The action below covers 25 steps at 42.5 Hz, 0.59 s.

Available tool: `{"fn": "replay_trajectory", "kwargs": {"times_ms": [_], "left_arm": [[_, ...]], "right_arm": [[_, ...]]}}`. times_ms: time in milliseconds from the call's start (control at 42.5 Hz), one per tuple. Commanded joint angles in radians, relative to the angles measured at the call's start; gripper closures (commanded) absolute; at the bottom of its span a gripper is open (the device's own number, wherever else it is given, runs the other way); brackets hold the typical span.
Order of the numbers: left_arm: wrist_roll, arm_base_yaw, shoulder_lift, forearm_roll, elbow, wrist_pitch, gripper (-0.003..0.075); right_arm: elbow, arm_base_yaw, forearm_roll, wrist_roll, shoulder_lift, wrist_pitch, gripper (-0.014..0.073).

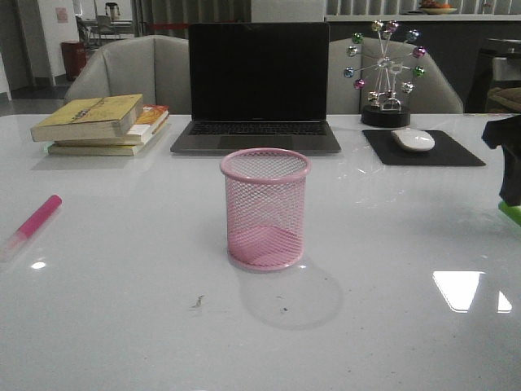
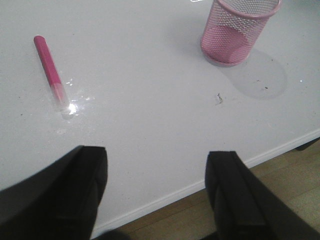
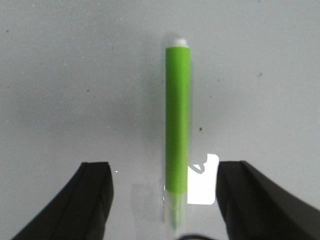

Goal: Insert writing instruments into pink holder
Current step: 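Lower the right gripper onto the green marker and grasp it, then lift the green marker with the right gripper over the pink holder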

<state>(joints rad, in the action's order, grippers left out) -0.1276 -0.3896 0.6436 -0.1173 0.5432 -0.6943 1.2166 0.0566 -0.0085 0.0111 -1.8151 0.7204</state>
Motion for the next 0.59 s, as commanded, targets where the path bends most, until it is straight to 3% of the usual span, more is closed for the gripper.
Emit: {"fn": "replay_trajectory", "kwargs": {"times_ms": [0, 141, 471, 565], "left_arm": [[0.003, -0.007, 0.009, -0.009, 0.028, 0.068, 0.0233], [0.003, -0.007, 0.009, -0.009, 0.028, 0.068, 0.0232], [0.003, -0.007, 0.009, -0.028, 0.028, 0.068, 0.0232], [0.003, -0.007, 0.009, -0.028, 0.028, 0.068, 0.0232]], "right_arm": [[0.083, 0.006, -0.031, -0.002, -0.013, -0.007, 0.0093], [0.151, 0.006, -0.037, -0.002, -0.090, -0.004, 0.0151], [0.274, 0.006, -0.038, -0.002, -0.194, 0.029, 0.0161], [0.290, 0.006, -0.039, -0.002, -0.200, 0.047, 0.0202]]}}
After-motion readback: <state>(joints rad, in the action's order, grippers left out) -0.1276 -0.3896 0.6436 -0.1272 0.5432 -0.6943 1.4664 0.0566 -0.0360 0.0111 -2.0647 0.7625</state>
